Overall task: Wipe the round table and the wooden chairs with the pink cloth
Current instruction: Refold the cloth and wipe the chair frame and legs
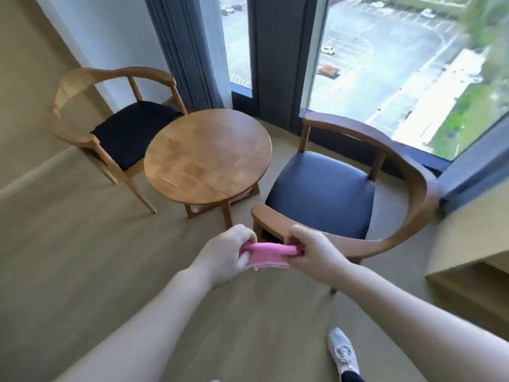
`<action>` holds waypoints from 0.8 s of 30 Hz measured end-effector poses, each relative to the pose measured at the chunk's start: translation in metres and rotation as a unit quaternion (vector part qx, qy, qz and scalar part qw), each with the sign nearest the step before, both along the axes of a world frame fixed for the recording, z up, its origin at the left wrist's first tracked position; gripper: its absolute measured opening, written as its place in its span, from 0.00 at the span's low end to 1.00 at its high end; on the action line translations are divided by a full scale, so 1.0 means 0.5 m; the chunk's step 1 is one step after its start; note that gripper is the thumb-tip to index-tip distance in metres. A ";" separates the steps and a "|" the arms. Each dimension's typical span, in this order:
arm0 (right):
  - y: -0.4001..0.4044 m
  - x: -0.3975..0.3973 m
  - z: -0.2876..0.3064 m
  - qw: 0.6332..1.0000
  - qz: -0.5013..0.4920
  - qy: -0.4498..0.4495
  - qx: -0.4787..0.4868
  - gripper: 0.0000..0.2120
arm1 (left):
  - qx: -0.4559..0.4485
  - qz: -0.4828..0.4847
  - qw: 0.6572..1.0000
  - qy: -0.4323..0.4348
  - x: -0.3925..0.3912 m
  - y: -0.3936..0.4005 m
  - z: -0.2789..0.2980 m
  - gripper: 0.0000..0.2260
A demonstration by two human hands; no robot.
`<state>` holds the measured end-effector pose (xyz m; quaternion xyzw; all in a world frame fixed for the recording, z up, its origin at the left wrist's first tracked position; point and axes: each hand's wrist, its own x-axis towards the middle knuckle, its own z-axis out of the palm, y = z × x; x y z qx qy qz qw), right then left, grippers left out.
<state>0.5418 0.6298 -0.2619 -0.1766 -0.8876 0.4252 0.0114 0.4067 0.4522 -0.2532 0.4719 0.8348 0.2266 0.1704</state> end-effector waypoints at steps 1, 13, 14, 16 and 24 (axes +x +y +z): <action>-0.023 0.002 -0.023 0.999 -0.033 -0.008 -0.005 0.16 | -0.002 -0.024 1.000 -0.006 -0.016 -0.006 -0.022 0.07; -0.119 0.036 -0.343 0.985 -0.153 -0.011 -0.077 0.06 | 0.030 -0.122 0.990 -0.067 -0.035 0.007 -0.354 0.06; -0.111 0.032 -0.393 0.987 -0.141 -0.012 -0.076 0.08 | 0.031 -0.118 0.991 -0.059 -0.036 0.016 -0.400 0.06; -0.091 0.028 -0.501 0.992 -0.115 -0.017 -0.053 0.12 | 0.032 -0.113 0.992 -0.045 -0.036 0.031 -0.500 0.06; 0.003 0.011 -0.900 0.996 0.028 0.022 0.083 0.23 | 0.084 -0.092 0.992 0.000 -0.038 0.057 -0.921 0.08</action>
